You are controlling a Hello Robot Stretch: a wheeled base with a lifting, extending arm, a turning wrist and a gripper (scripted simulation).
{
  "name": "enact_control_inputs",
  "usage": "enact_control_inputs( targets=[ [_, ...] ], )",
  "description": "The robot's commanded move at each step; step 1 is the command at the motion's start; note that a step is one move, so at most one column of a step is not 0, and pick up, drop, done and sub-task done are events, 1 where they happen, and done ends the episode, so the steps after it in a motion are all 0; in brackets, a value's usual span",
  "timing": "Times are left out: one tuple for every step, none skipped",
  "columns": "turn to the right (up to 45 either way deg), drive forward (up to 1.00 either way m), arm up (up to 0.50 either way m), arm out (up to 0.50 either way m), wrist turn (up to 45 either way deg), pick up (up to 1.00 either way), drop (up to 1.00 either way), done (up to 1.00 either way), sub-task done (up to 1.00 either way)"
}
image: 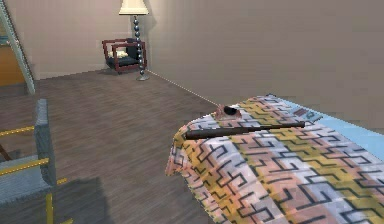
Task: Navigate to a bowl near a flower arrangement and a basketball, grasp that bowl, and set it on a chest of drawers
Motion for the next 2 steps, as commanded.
enact_control_inputs(
  targets=[
    [0.0,0.00,0.00,0.00,45.0,0.00,0.00,0.00,0.00],
    [0.0,0.00,0.00,0.00,21.0,0.00,0.00,0.00,0.00]
  ],
)
